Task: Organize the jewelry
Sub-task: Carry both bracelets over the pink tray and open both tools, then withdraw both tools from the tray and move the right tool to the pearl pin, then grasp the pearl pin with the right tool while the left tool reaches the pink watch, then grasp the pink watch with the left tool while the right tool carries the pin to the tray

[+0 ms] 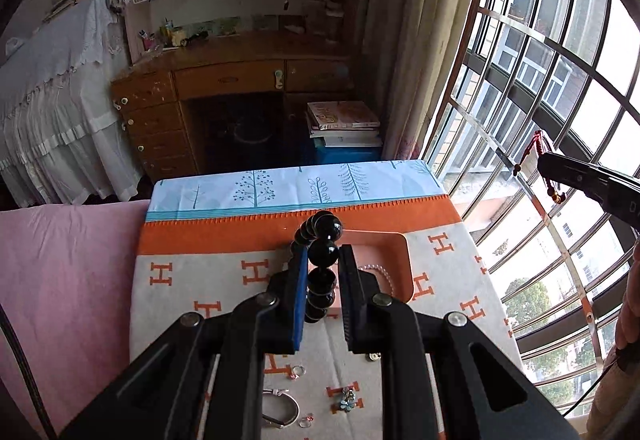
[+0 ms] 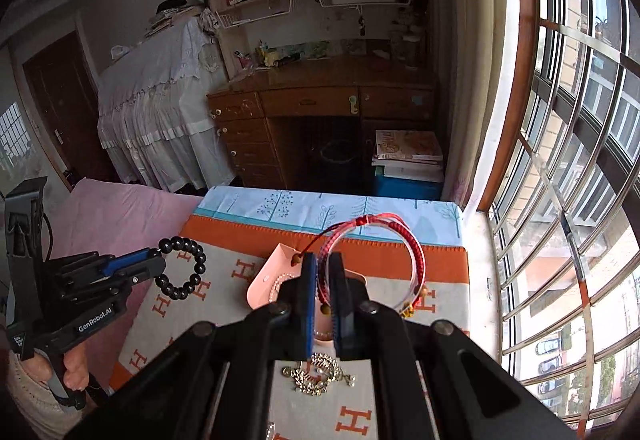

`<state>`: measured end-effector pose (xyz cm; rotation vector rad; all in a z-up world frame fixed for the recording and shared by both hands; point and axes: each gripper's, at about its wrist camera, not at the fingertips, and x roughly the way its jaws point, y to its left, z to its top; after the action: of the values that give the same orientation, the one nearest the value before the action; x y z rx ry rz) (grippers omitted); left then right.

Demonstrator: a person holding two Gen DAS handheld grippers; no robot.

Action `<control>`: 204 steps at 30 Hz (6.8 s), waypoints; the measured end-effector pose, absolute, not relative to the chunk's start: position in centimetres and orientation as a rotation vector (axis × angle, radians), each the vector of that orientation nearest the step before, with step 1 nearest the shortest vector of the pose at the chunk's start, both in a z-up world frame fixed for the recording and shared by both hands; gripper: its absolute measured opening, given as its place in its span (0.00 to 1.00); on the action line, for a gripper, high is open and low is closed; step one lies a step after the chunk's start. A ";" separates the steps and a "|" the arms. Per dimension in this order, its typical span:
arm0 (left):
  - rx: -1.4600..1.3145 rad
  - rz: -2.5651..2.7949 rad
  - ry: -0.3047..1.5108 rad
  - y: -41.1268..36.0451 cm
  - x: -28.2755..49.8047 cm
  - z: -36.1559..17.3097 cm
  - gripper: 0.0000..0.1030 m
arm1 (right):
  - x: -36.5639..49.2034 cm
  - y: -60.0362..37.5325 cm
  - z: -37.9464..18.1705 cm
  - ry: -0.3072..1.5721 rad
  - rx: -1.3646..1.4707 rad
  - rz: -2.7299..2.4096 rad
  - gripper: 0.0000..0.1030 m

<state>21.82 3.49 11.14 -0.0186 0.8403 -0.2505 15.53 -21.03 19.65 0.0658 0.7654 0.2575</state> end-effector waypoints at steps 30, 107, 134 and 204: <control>0.041 -0.232 1.002 -0.6 32.7 -5.7 0.86 | 28.5 -15.2 -3.8 1.209 0.120 0.332 0.06; -0.300 0.040 0.912 13.1 5.6 -9.1 0.98 | 1.0 -9.7 -9.4 1.101 -0.201 0.347 0.30; -0.408 -0.043 1.044 11.1 10.3 -9.1 0.97 | 2.6 -15.8 -9.8 1.097 0.148 0.362 0.07; -0.199 -0.102 1.251 4.7 19.2 -8.1 0.06 | 3.6 -19.0 -9.0 1.030 0.295 0.488 0.07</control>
<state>19.16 4.66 -8.10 -0.1986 1.2509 -0.1023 3.64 -19.04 -8.98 0.2952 1.0301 0.4884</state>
